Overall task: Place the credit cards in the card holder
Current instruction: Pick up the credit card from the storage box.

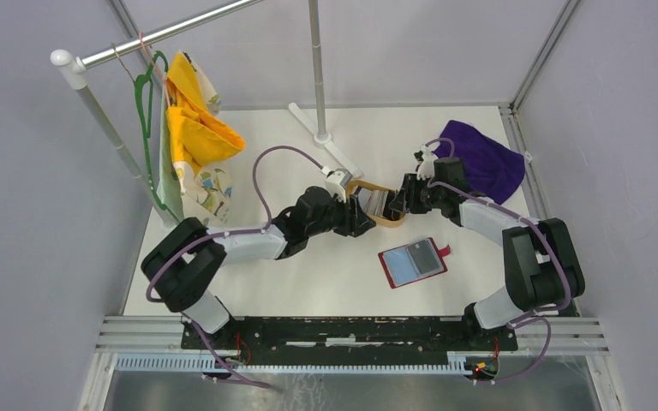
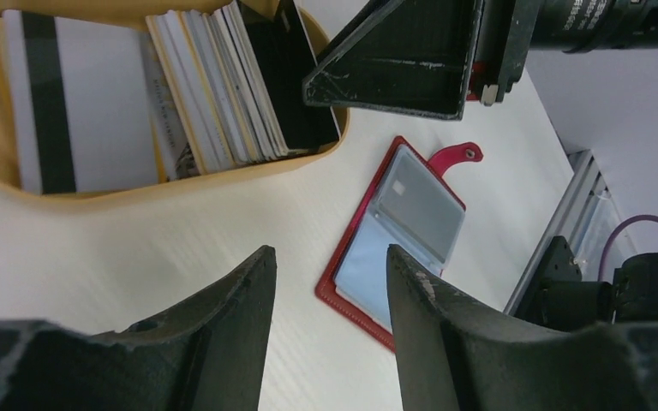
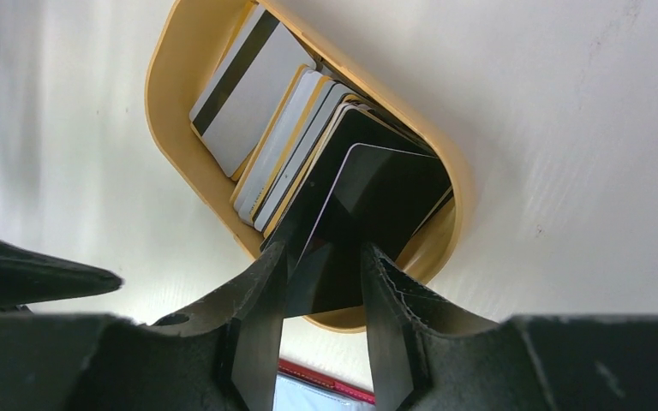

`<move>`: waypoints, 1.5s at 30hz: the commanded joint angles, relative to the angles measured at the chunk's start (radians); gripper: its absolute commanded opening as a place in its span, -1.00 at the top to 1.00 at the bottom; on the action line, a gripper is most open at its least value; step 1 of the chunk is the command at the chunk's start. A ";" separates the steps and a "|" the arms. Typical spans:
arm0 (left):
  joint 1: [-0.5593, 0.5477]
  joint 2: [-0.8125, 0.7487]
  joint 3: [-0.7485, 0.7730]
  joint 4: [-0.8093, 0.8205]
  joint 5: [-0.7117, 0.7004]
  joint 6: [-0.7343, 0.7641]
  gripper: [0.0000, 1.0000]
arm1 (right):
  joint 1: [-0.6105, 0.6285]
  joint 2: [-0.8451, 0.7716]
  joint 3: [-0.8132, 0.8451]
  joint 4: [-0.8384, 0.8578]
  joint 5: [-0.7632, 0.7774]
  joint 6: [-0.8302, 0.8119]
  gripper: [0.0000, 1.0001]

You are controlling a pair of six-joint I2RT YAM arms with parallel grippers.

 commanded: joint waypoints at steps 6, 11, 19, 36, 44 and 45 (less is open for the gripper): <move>0.004 0.188 0.173 0.131 0.098 -0.071 -0.13 | -0.010 -0.012 -0.008 0.043 -0.027 0.024 0.17; -0.001 0.246 0.218 0.130 0.103 -0.068 -0.11 | -0.011 -0.002 -0.003 0.042 -0.036 0.029 0.17; -0.012 0.322 0.287 0.122 0.102 -0.069 0.00 | -0.014 -0.001 -0.001 0.041 -0.036 0.031 0.17; -0.049 0.404 0.388 0.014 -0.018 -0.026 0.21 | -0.015 0.002 0.003 0.039 -0.052 0.034 0.17; -0.064 0.435 0.437 -0.056 -0.098 -0.014 0.39 | -0.017 -0.006 0.003 0.046 -0.069 0.038 0.15; -0.064 0.436 0.441 -0.063 -0.104 -0.014 0.46 | -0.018 -0.008 0.003 0.048 -0.073 0.038 0.14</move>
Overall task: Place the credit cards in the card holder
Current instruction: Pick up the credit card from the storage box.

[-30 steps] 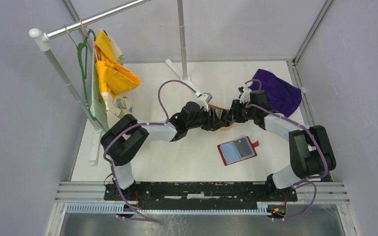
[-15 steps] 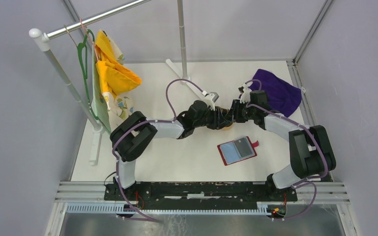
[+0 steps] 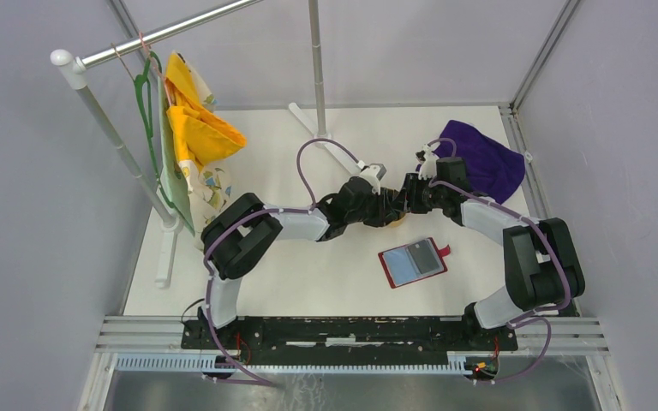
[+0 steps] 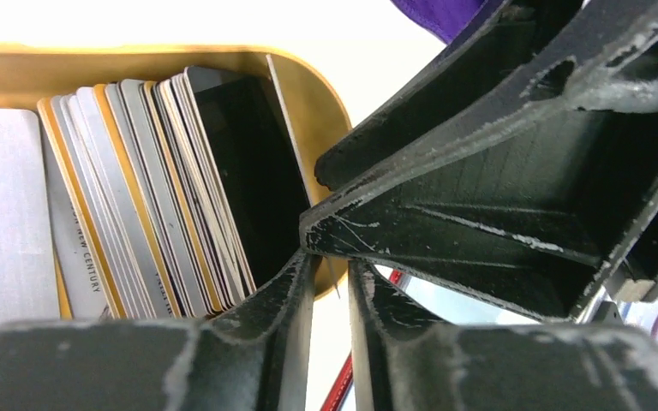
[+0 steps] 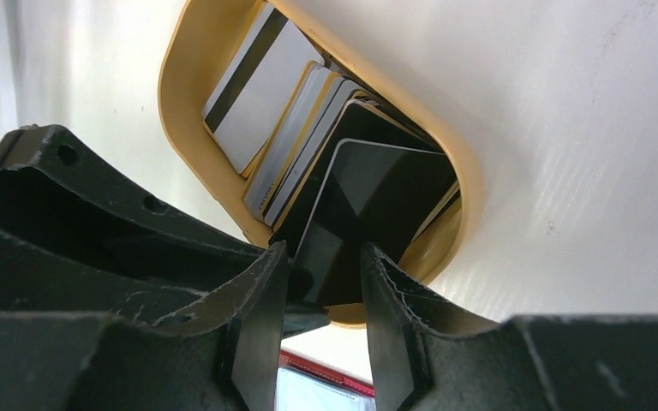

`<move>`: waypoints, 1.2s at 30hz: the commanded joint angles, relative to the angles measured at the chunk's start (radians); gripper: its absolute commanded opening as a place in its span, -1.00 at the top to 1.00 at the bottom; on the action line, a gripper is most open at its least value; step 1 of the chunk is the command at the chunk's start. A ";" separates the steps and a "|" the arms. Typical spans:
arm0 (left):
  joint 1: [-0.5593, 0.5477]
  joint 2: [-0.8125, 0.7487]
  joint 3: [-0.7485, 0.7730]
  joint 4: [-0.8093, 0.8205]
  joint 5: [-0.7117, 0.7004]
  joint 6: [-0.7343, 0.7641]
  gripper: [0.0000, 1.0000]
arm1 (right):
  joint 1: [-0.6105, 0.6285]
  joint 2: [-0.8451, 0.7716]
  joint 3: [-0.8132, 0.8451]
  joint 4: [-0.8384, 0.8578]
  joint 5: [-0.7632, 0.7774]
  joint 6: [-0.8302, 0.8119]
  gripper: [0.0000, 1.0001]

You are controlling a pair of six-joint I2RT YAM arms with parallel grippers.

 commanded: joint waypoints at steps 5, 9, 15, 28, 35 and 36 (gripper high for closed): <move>-0.005 0.012 0.064 -0.029 -0.079 0.024 0.89 | -0.010 -0.036 0.011 0.058 -0.059 0.008 0.02; -0.004 -0.007 0.059 -0.036 -0.096 0.020 0.96 | -0.021 -0.071 0.016 0.065 -0.079 -0.001 -0.06; -0.005 -0.080 0.023 -0.041 -0.131 0.017 0.97 | -0.051 -0.140 0.010 0.090 -0.106 -0.037 -0.10; -0.005 -0.270 -0.088 -0.034 -0.157 0.034 0.96 | -0.082 -0.345 -0.066 0.182 -0.389 -0.468 -0.16; -0.005 -0.548 -0.361 0.148 -0.080 0.063 0.96 | -0.081 -0.463 -0.185 0.262 -0.604 -0.624 -0.35; -0.005 -0.588 -0.413 0.186 -0.061 0.068 0.96 | -0.081 -0.463 -0.218 0.302 -0.665 -0.600 -0.46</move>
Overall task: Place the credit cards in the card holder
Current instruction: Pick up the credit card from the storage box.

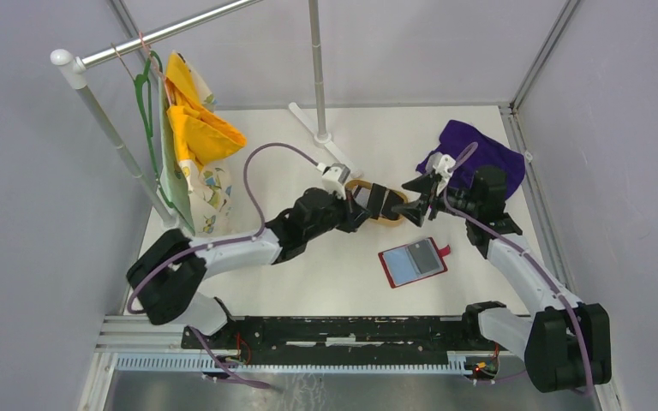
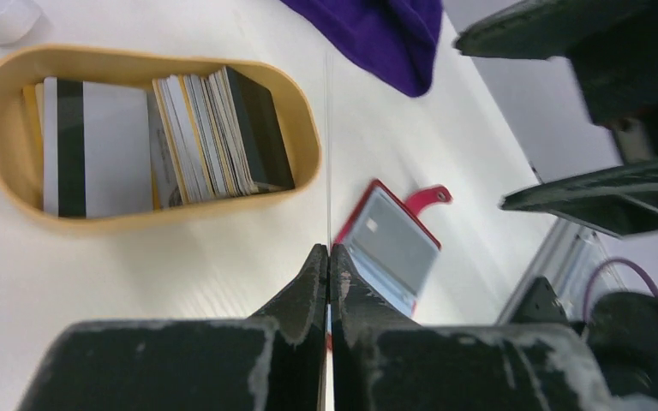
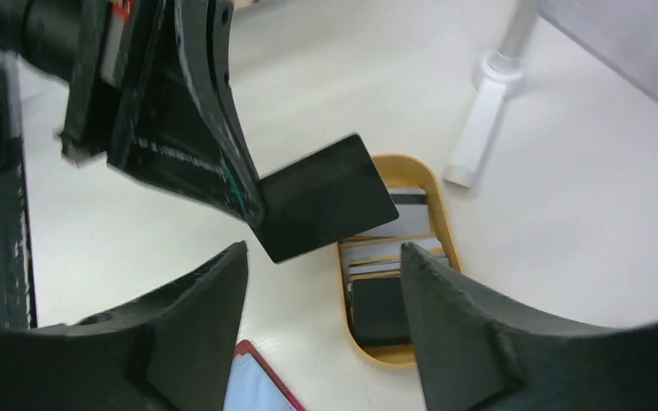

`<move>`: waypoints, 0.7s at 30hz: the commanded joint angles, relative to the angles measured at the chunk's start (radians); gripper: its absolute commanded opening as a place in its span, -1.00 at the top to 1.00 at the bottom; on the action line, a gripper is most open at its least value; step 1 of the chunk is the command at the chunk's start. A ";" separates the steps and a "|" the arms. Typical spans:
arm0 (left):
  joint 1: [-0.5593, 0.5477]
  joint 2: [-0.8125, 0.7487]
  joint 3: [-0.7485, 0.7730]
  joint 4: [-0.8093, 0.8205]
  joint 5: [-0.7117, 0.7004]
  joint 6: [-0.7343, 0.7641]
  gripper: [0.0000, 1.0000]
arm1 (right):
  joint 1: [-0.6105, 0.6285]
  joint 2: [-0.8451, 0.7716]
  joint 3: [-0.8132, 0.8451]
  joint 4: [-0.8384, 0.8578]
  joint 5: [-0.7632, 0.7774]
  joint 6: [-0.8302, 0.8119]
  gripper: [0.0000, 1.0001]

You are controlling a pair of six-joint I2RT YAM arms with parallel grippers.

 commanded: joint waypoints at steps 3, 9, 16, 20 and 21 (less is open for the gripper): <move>0.002 -0.290 -0.286 0.339 0.124 0.063 0.96 | 0.011 -0.011 -0.129 0.198 -0.305 -0.027 -0.58; 0.002 -0.449 -0.471 0.498 0.201 0.055 0.96 | 0.133 0.041 -0.124 0.195 -0.341 -0.001 -0.61; 0.000 -0.529 -0.580 0.636 0.197 0.017 0.96 | 0.241 0.083 -0.178 0.491 -0.319 0.315 -0.59; -0.002 -0.506 -0.585 0.685 0.222 -0.004 0.96 | 0.244 0.087 -0.183 0.567 -0.270 0.458 -0.51; -0.003 -0.497 -0.586 0.701 0.229 -0.008 0.96 | 0.245 0.085 -0.185 0.585 -0.266 0.487 -0.48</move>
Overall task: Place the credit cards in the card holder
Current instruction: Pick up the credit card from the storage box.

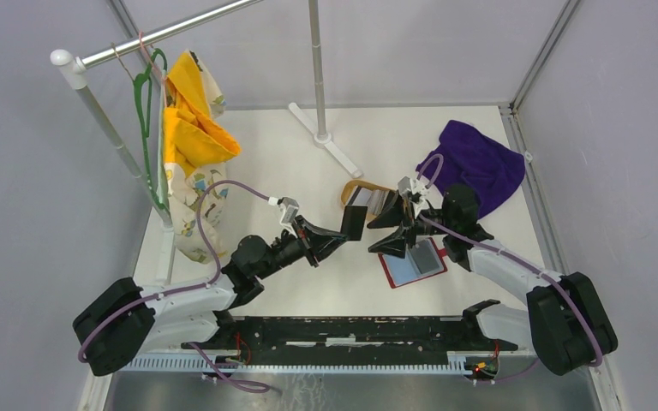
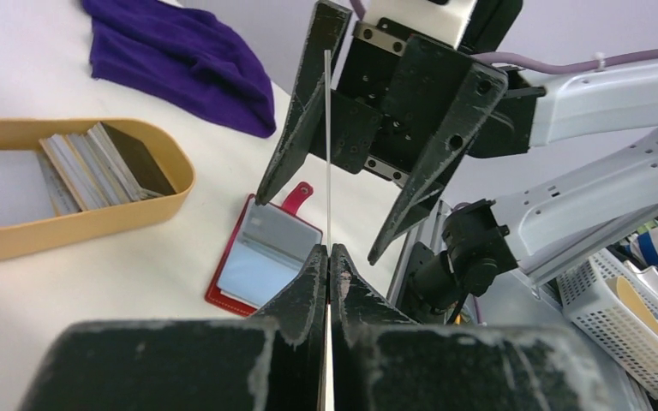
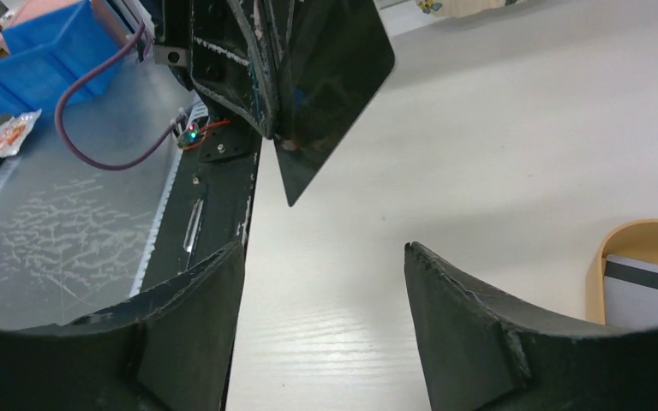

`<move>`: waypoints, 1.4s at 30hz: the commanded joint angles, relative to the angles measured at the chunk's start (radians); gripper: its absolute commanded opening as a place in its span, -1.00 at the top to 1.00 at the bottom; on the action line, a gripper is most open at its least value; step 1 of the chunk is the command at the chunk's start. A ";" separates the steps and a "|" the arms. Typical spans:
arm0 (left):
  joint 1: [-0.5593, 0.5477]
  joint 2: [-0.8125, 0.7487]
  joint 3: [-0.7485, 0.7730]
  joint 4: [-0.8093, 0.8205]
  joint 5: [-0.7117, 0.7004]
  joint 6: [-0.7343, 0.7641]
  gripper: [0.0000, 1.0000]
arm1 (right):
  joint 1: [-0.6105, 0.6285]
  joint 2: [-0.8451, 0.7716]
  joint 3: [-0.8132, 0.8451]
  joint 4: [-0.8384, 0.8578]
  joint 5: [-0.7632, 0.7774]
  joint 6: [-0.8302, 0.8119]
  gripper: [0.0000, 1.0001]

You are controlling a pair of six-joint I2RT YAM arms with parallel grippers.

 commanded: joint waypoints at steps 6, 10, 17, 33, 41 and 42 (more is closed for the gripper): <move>-0.014 0.071 0.006 0.210 0.060 -0.032 0.96 | 0.023 -0.017 -0.025 0.304 0.040 0.338 -0.16; -0.030 0.110 0.021 0.229 0.070 -0.033 0.96 | 0.036 -0.008 -0.027 0.332 0.039 0.367 0.08; -0.042 0.139 0.029 0.239 0.073 -0.032 0.96 | 0.046 0.014 -0.018 0.354 0.021 0.403 0.77; -0.039 -0.198 0.055 -0.316 -0.223 0.114 -0.92 | 0.047 0.124 0.117 -0.009 -0.073 0.180 1.00; -0.039 -0.314 0.120 -0.562 -0.274 0.217 -0.99 | 0.046 0.130 0.134 -0.079 -0.092 0.105 1.00; -0.039 -0.313 0.122 -0.566 -0.266 0.223 -0.99 | 0.046 0.130 0.136 -0.088 -0.092 0.096 1.00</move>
